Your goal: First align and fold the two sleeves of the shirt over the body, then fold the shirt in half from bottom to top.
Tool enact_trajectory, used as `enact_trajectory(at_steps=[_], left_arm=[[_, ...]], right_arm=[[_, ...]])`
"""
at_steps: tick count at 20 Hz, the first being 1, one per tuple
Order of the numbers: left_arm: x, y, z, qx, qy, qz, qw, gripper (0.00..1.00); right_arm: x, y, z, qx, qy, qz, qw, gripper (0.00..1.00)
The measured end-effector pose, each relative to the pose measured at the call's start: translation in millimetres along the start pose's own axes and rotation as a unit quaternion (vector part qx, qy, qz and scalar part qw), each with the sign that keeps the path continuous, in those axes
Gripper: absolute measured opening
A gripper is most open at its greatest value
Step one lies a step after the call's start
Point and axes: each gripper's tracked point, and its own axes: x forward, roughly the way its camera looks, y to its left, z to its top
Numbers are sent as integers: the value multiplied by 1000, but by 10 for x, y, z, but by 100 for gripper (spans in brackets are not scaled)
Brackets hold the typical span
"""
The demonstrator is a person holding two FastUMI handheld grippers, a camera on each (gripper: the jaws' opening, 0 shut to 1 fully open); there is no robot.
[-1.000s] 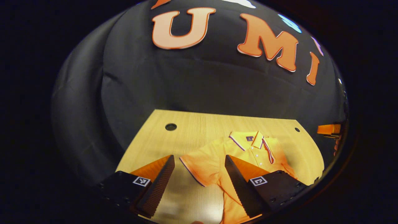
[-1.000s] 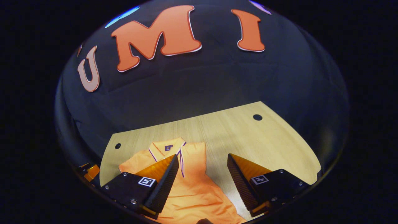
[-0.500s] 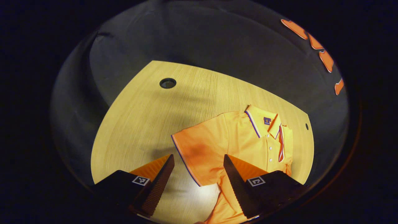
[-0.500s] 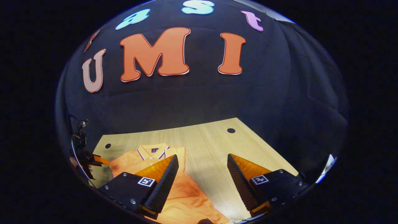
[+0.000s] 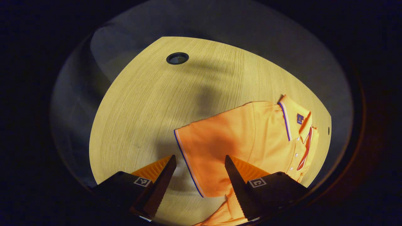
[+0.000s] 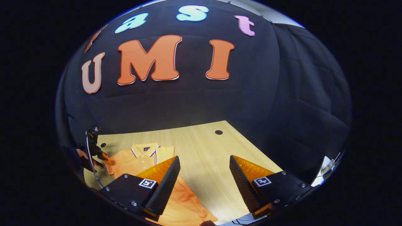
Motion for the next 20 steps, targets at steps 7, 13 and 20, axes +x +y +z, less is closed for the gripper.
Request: enact_trajectory(at_steps=[7,13,20], left_arm=[[31,-133,133,49,-17,1,999,35],[-55,-395,162,105,-57,-38,992,7],[-418,-756,294,158,-100,-62,980,6]], right_arm=[[5,-201,-118,20,5,-12,1000,96],[-1,-285,-185,19,14,-10,1000,96],[24,-365,-144,30,9,-12,999,96]])
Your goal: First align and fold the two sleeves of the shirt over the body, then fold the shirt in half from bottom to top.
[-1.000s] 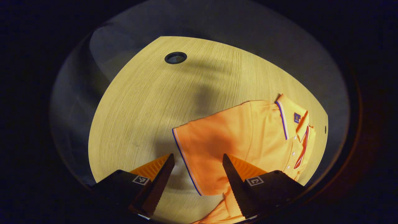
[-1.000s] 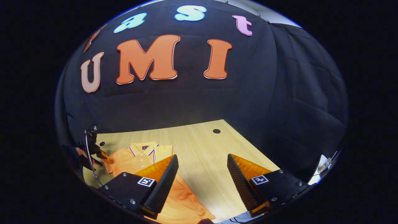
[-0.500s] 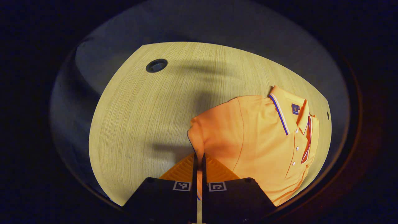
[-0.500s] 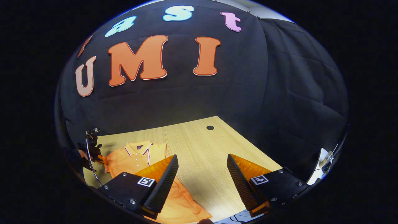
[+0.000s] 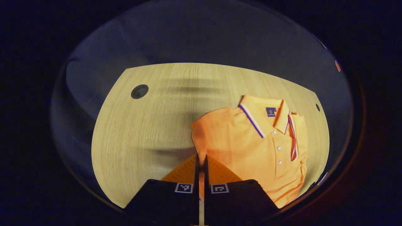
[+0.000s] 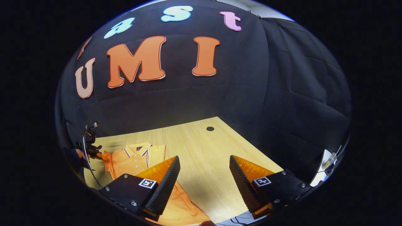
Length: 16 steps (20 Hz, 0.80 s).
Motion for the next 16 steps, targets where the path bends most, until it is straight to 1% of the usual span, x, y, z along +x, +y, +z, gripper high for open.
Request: enact_trajectory(at_steps=[2,6,8,9,10,11,12,13,14,16], left_arm=[[-46,-186,102,16,-16,-11,1000,7],[-132,-642,178,42,-30,-62,997,6],[-182,-918,228,49,-41,-102,993,13],[-211,-1037,222,52,-47,-122,990,25],[-247,-1088,233,56,-52,-127,989,43],[-283,-1140,240,58,-56,-139,987,55],[-301,-1164,232,59,-58,-143,986,72],[-285,-1170,226,61,-60,-144,986,80],[-312,-1150,225,62,-65,-143,986,99],[-385,-1051,262,71,-84,-131,985,99]], right_arm=[[-1,-22,-9,0,1,-1,1000,96],[10,-46,-53,3,6,-5,1000,96],[-8,-78,-71,6,10,-8,1000,96],[-11,-79,-67,6,9,-8,1000,97],[-12,-82,-63,7,9,-10,1000,96],[-20,-87,-62,8,8,-10,1000,96],[-22,-83,-57,9,8,-11,1000,96],[-30,-75,-54,10,8,-11,1000,96],[-33,-73,-54,10,6,-12,1000,96],[-32,-37,-52,9,4,-12,1000,96]])
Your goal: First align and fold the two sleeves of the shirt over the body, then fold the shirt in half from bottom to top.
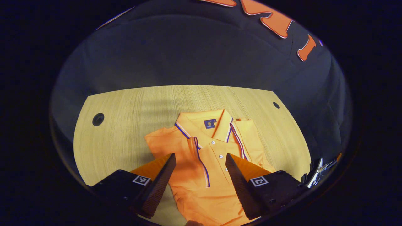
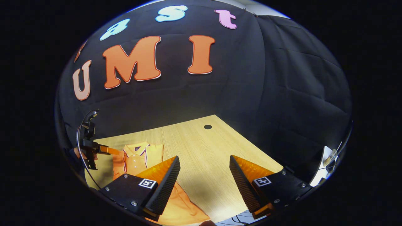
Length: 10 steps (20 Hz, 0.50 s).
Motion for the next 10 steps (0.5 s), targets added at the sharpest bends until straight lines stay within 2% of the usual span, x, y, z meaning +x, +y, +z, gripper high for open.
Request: enact_trajectory(at_steps=[2,5,10], left_arm=[[-159,106,30,3,-29,22,999,99],[-464,157,80,-12,-81,35,996,99],[-1155,37,62,-14,-162,69,984,99]], right_arm=[[3,46,6,0,-3,2,1000,96],[40,129,50,-12,-19,8,1000,96],[115,339,175,-31,-47,50,997,96]])
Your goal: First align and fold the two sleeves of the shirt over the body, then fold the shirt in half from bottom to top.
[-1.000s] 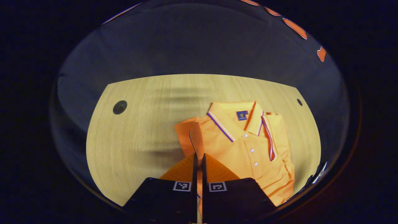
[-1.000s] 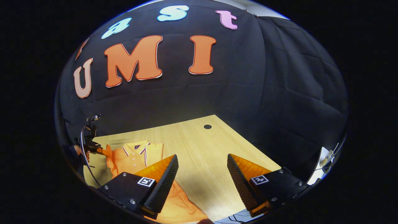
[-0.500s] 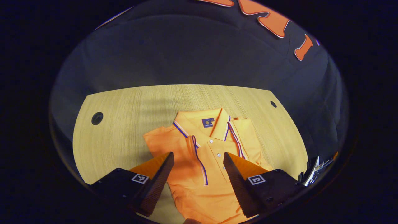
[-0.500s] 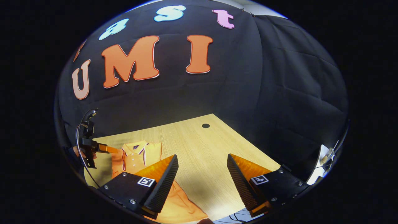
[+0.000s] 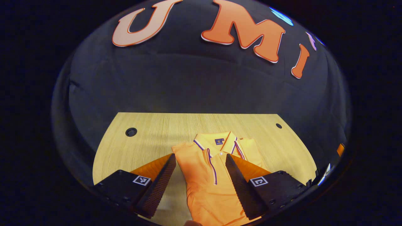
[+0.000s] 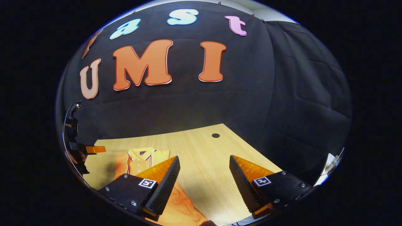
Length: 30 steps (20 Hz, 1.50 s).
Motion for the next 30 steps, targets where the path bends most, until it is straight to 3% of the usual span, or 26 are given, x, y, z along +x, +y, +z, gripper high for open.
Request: enact_trajectory(at_steps=[3,9,14,16,17,21,23,30], left_arm=[[-509,-34,160,4,-56,20,998,99],[-1395,-77,380,1,-180,59,982,98],[-2222,-302,397,20,-269,87,959,98],[-2502,-372,332,22,-292,97,951,98],[-2622,-400,279,22,-302,102,947,98],[-3002,-548,54,33,-324,130,936,98],[-3085,-600,-78,32,-322,134,937,97],[-2737,-362,-1173,4,-164,134,977,98]], right_arm=[[10,64,158,-21,-25,25,999,96],[-136,252,505,-52,-121,85,988,96],[-355,419,664,-54,-184,140,971,96],[-463,473,628,-55,-195,158,966,100],[-509,495,600,-56,-198,169,964,96],[-664,521,421,-68,-202,195,957,95],[-693,504,231,-79,-187,200,959,95],[-544,319,-894,-82,-20,206,975,95]])
